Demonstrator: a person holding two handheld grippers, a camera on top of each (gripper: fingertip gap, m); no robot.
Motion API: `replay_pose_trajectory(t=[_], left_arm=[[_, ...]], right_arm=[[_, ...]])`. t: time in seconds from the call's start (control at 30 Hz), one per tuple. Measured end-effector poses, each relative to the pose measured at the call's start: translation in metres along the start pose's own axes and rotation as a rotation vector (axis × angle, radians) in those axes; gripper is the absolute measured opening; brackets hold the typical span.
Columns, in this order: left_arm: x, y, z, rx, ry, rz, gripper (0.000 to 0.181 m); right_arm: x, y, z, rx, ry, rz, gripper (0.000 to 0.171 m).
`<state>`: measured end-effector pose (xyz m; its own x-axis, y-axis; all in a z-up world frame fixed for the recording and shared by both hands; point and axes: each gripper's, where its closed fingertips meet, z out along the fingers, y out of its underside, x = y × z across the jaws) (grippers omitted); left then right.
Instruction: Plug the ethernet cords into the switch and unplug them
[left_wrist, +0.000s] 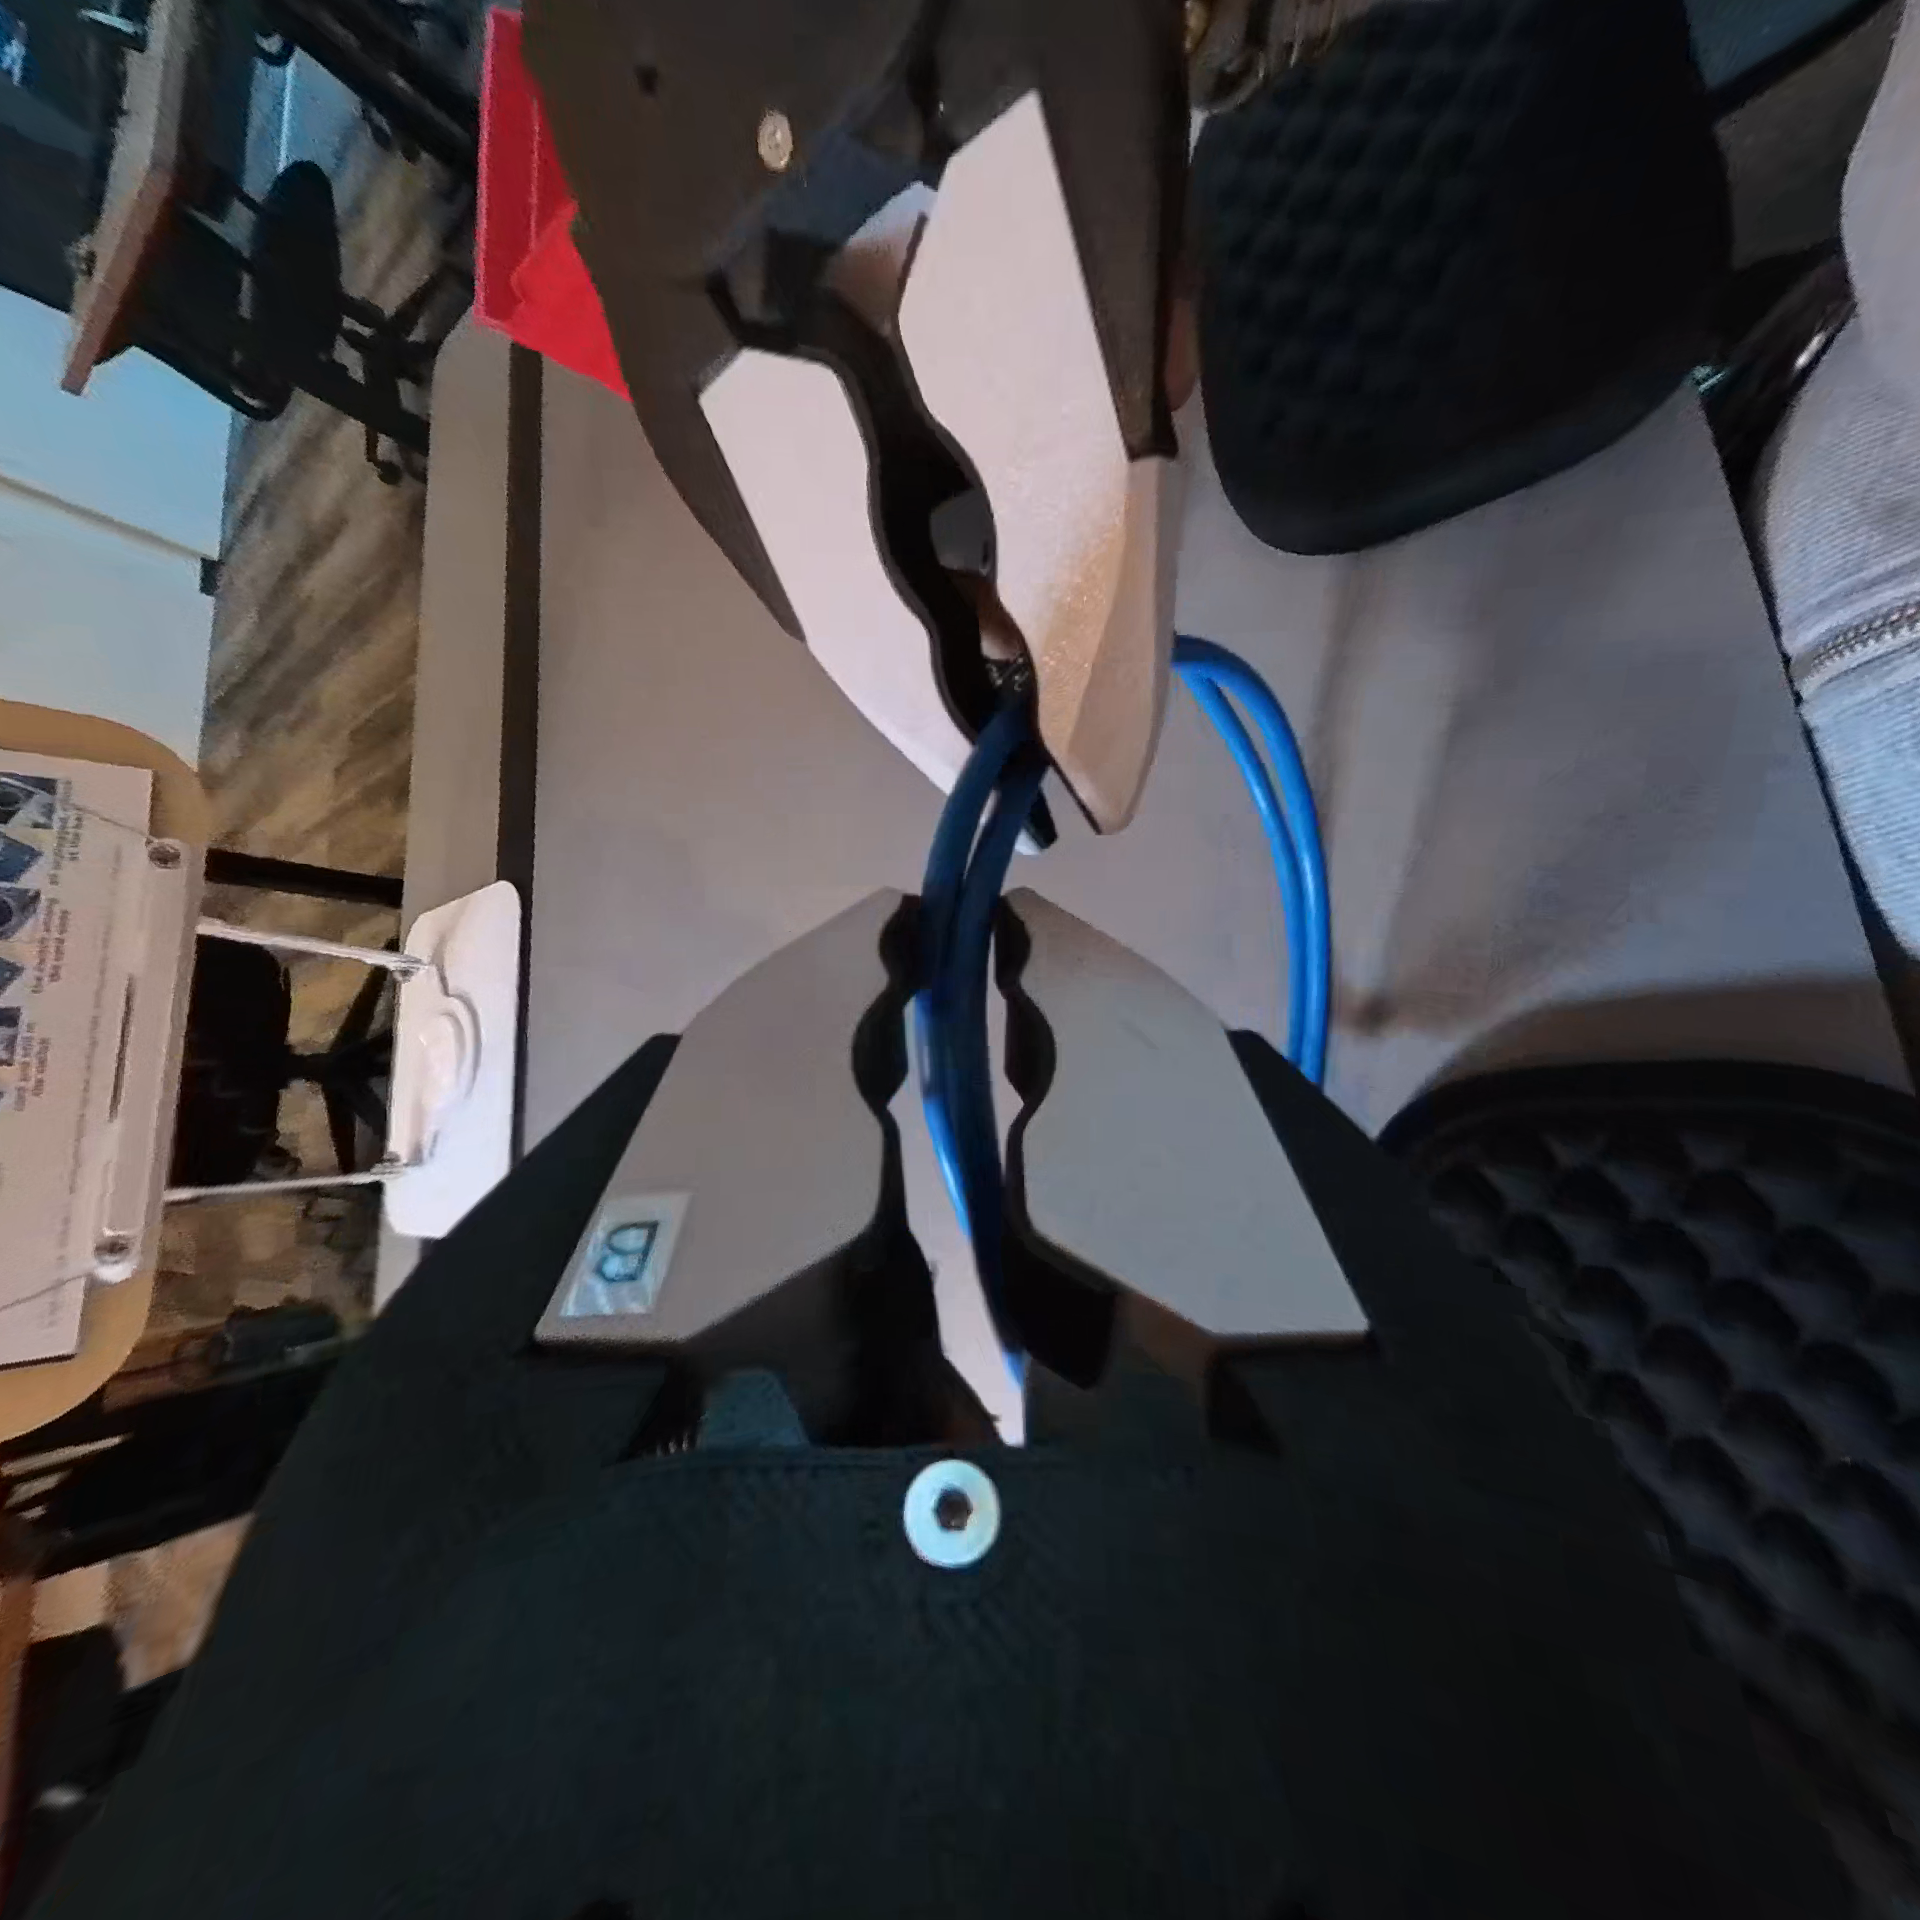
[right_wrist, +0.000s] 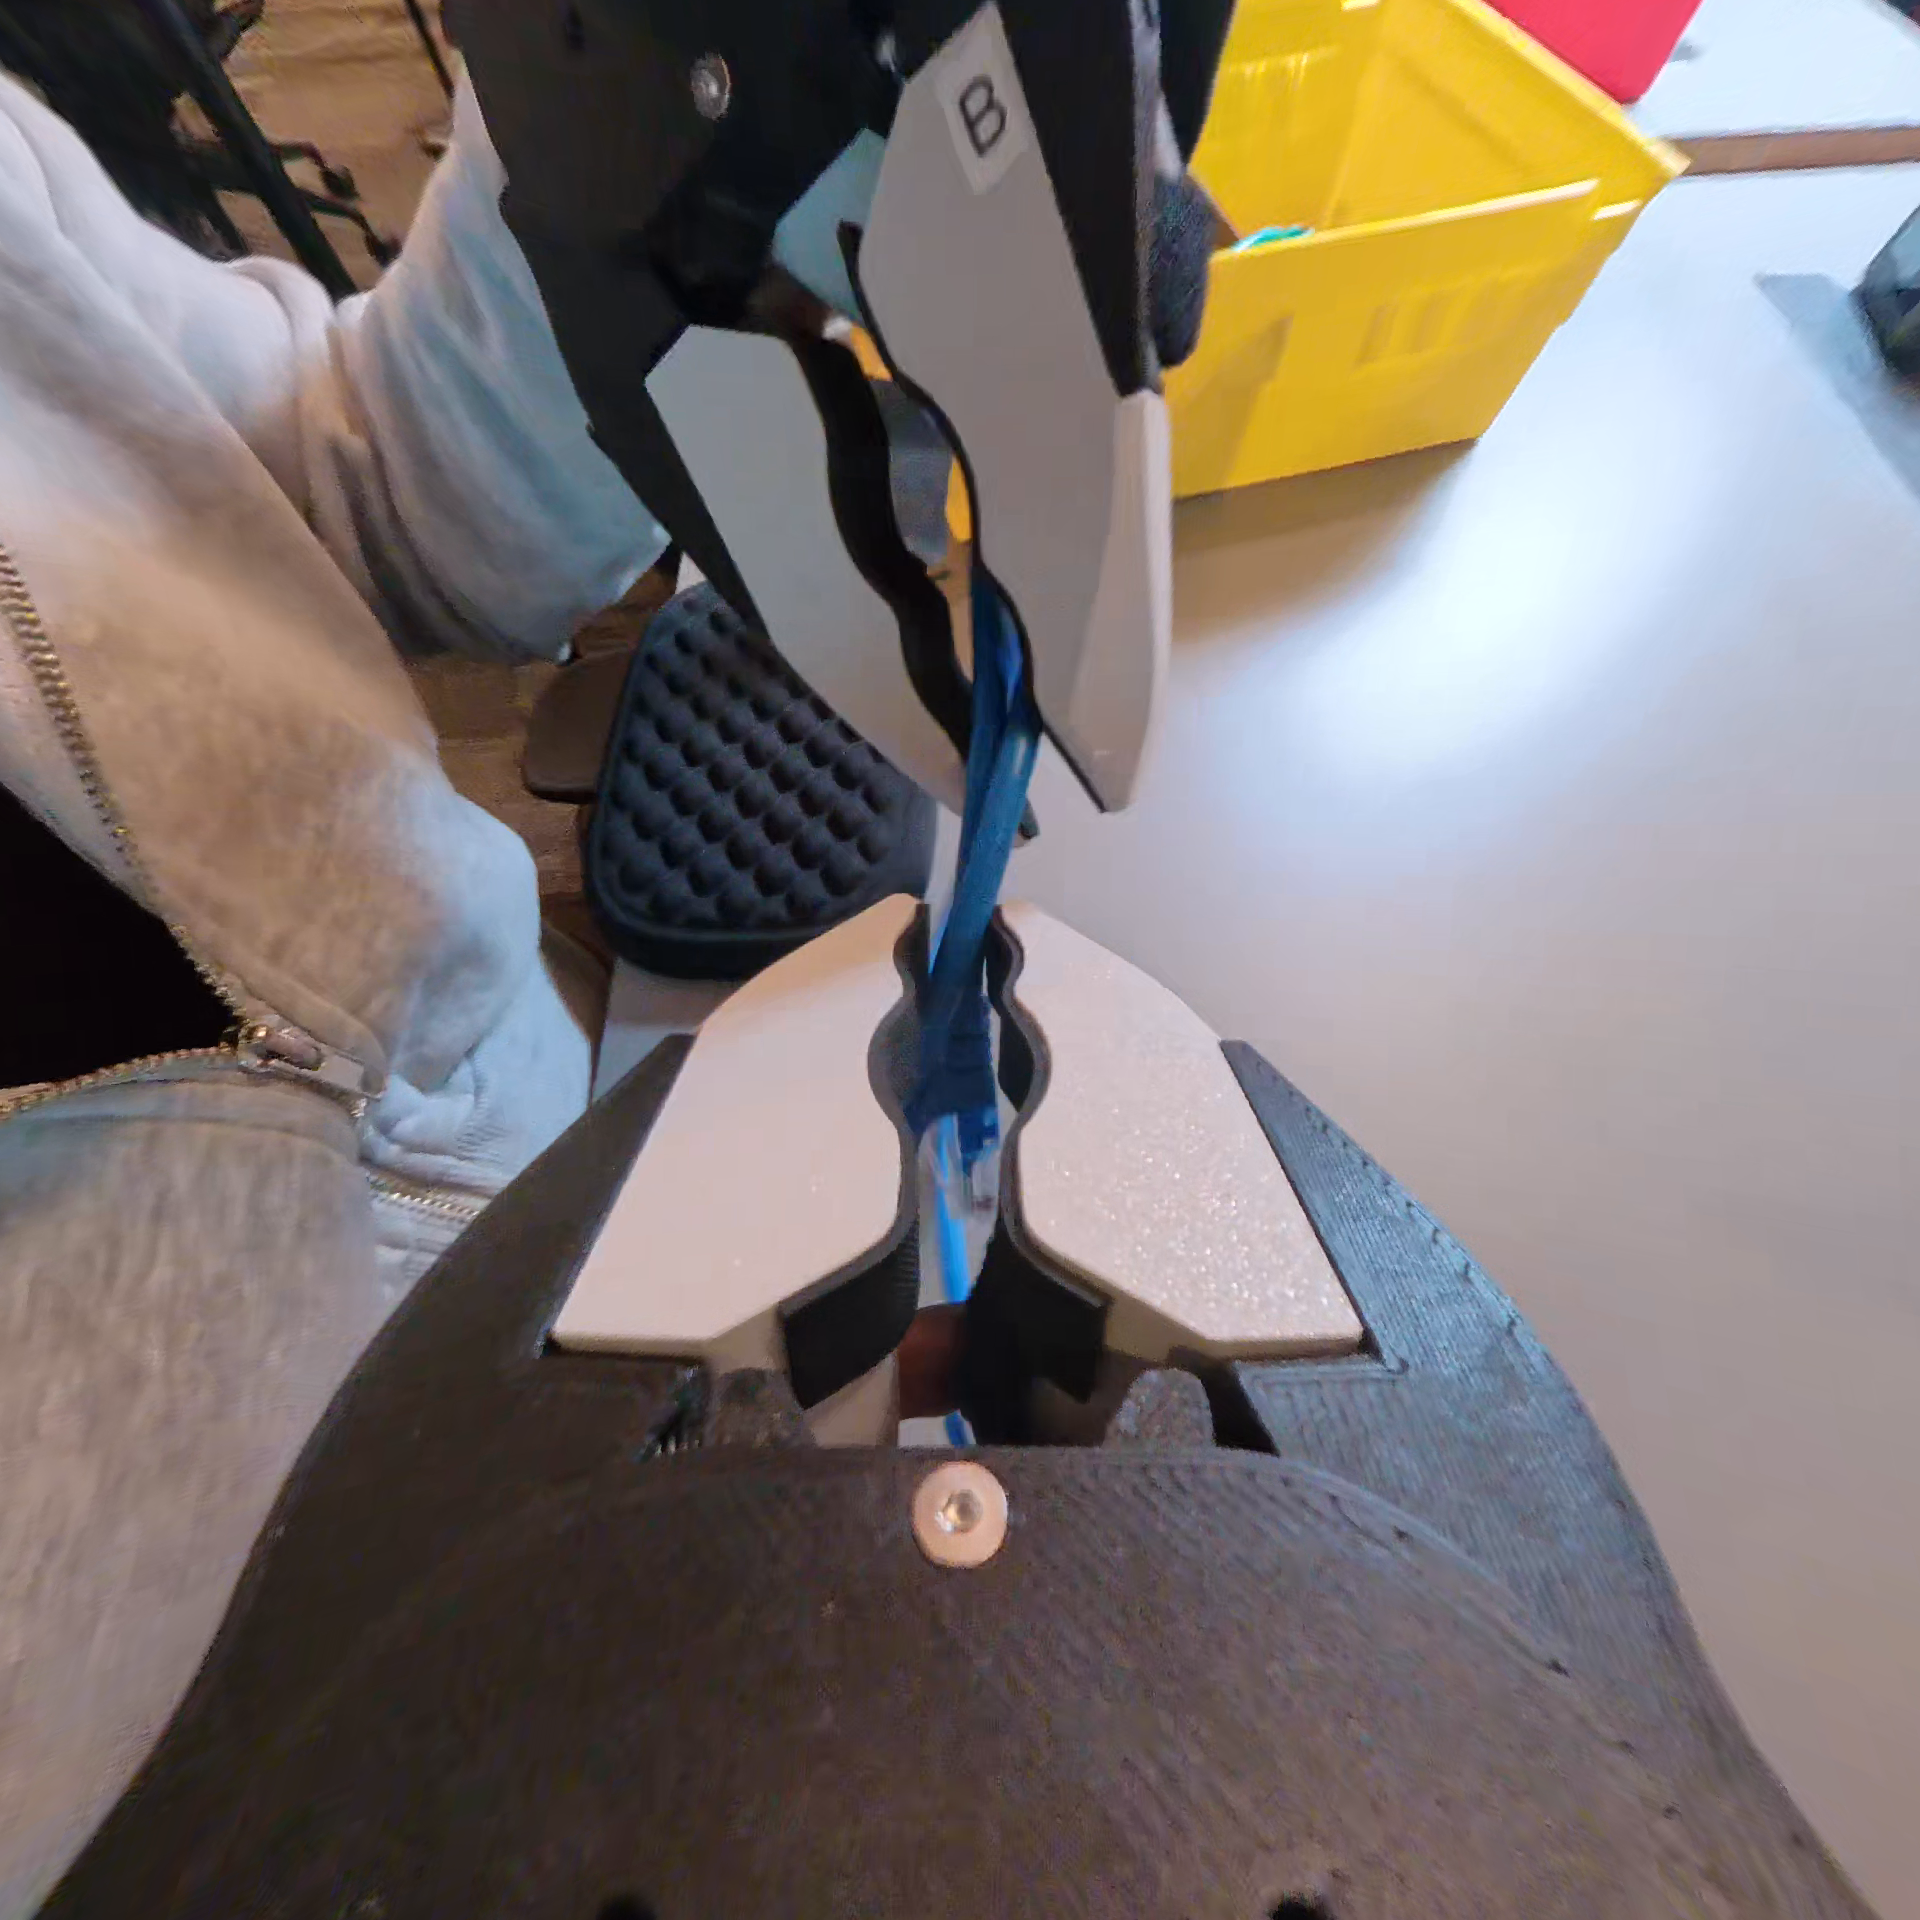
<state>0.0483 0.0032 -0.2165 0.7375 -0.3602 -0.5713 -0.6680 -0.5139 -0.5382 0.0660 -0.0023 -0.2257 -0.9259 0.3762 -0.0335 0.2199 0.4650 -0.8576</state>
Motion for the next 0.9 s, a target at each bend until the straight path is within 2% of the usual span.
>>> replay_pose_trajectory(t=[0.03,0.1,0.17,0.33,0.43,0.6,0.7,0.77,0.83,0.87,0.9], left_arm=[[0.0,0.001,-0.001,0.019,0.0,-0.047,0.013],[-0.003,0.006,-0.005,0.074,-0.028,-0.144,0.012],[-0.008,0.013,-0.011,0.132,-0.061,-0.258,0.012],[-0.018,0.018,-0.023,0.356,-0.11,-0.442,0.013],[-0.021,0.017,-0.027,0.453,-0.126,-0.481,0.012],[-0.019,0.019,-0.023,0.489,-0.112,-0.493,0.012],[-0.02,0.027,-0.017,0.432,-0.109,-0.528,0.013],[-0.021,0.035,-0.012,0.354,-0.101,-0.58,0.013],[-0.022,0.05,-0.006,0.23,-0.115,-0.671,0.015],[-0.027,0.066,-0.004,0.143,-0.173,-0.731,0.015],[-0.033,0.084,-0.004,0.039,-0.258,-0.79,0.027]], right_arm=[[0.002,-0.003,-0.002,0.026,0.009,-0.009,0.012],[0.003,-0.013,-0.012,0.114,0.021,-0.008,0.031],[0.008,-0.021,-0.027,0.211,0.072,-0.012,0.038],[0.023,-0.018,-0.051,0.367,0.212,0.0,0.041],[0.02,-0.011,-0.045,0.39,0.18,0.038,0.046],[0.019,-0.015,-0.033,0.436,0.124,0.077,0.041],[0.02,-0.014,-0.028,0.436,0.122,0.084,0.039],[0.028,-0.01,-0.025,0.418,0.19,0.077,0.031],[0.042,0.001,-0.017,0.361,0.286,0.098,0.03],[0.052,0.007,-0.015,0.326,0.35,0.12,0.032],[0.059,0.012,-0.013,0.301,0.398,0.127,0.04]])
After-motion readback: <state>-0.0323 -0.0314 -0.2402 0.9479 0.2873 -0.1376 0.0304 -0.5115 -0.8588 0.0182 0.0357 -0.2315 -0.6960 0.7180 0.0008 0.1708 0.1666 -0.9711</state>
